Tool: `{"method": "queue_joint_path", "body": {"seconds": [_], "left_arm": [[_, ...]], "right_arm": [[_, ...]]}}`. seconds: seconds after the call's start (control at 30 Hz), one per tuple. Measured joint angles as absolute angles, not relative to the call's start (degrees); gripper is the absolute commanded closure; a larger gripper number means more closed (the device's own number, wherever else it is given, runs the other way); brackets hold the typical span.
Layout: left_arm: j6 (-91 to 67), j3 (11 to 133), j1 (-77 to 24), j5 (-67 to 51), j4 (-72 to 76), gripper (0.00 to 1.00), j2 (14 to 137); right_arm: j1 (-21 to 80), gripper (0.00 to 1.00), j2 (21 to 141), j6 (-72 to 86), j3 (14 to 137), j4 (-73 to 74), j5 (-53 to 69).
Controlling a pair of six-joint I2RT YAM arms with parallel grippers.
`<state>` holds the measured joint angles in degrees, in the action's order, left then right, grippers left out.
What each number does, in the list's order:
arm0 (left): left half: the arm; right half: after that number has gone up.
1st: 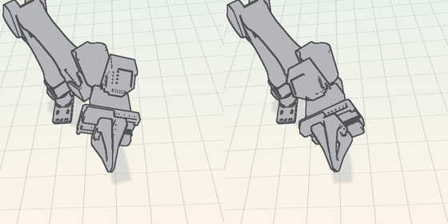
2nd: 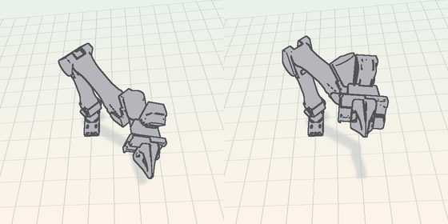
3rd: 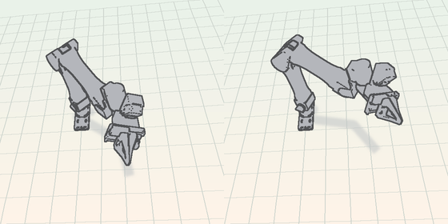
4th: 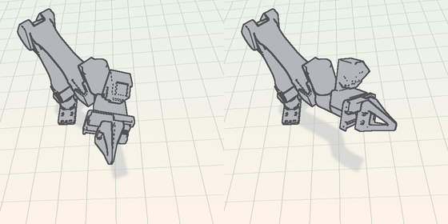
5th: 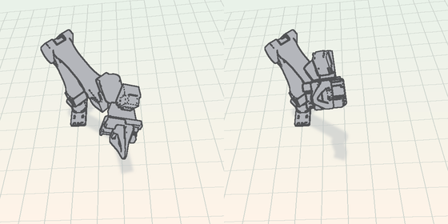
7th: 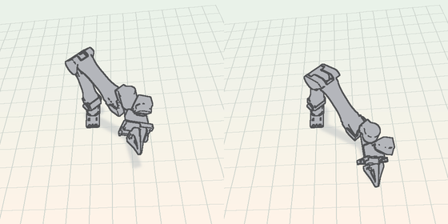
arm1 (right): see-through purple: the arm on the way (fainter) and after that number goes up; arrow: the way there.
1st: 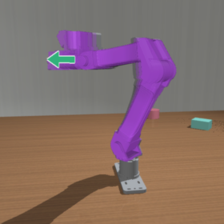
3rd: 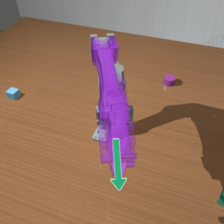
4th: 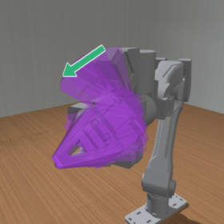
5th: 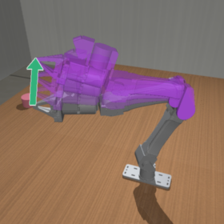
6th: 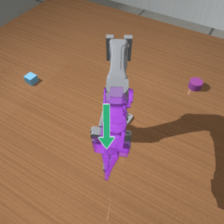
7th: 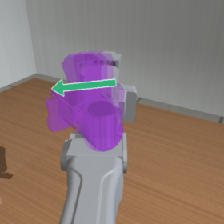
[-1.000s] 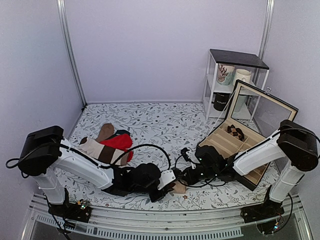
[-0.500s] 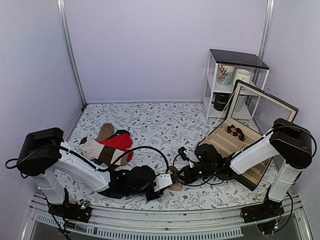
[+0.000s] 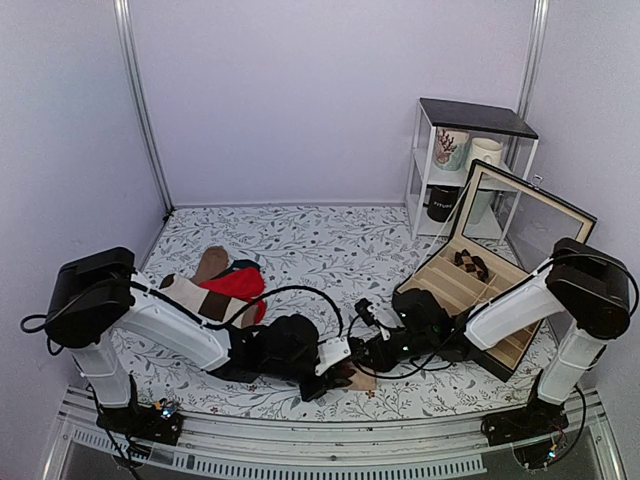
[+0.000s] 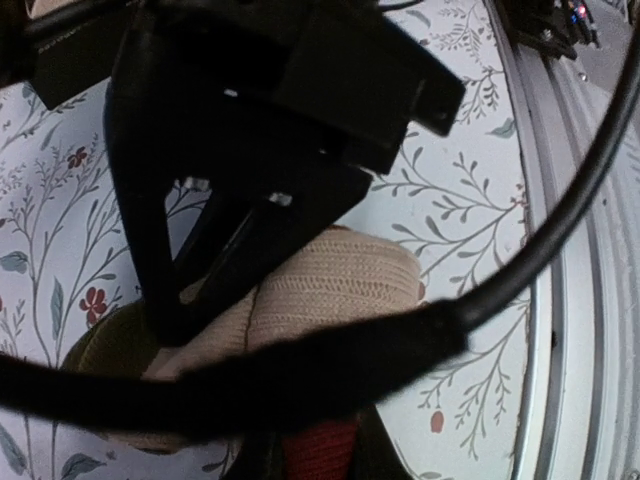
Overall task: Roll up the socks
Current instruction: Roll a pair of socks at the center of the board.
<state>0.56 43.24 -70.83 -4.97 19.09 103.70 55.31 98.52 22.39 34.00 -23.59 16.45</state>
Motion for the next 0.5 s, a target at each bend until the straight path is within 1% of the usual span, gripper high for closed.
{"method": "queue_joint_path", "body": {"seconds": [0.03, 0.13, 0.2, 0.3, 0.4, 0.5], "left_arm": [[-0.7, 43.8, -70.4, -6.1, 19.1, 1.00, 104.3], [-3.6, 44.2, -68.9, -9.0, 19.6, 1.00, 105.1], [-5.3, 44.1, -68.0, -10.8, 20.1, 1.00, 105.3], [-7.3, 43.5, -66.8, -13.3, 21.4, 1.00, 105.6], [-8.5, 43.2, -66.1, -14.8, 22.3, 1.00, 105.9], [-9.0, 43.2, -65.7, -15.7, 22.7, 1.00, 106.1]], "right_arm": [[55.2, 0.69, 97.9, 21.8, 33.9, -22.8, 16.2], [55.1, 0.53, 94.7, 19.7, 33.4, -19.2, 15.3], [55.1, 0.46, 91.9, 18.5, 33.0, -17.1, 15.0], [55.1, 0.42, 85.6, 16.2, 31.7, -14.3, 14.5], [55.1, 0.41, 78.3, 13.5, 29.5, -13.7, 14.3], [55.1, 0.40, 72.3, 10.4, 26.7, -14.2, 16.8]]}}
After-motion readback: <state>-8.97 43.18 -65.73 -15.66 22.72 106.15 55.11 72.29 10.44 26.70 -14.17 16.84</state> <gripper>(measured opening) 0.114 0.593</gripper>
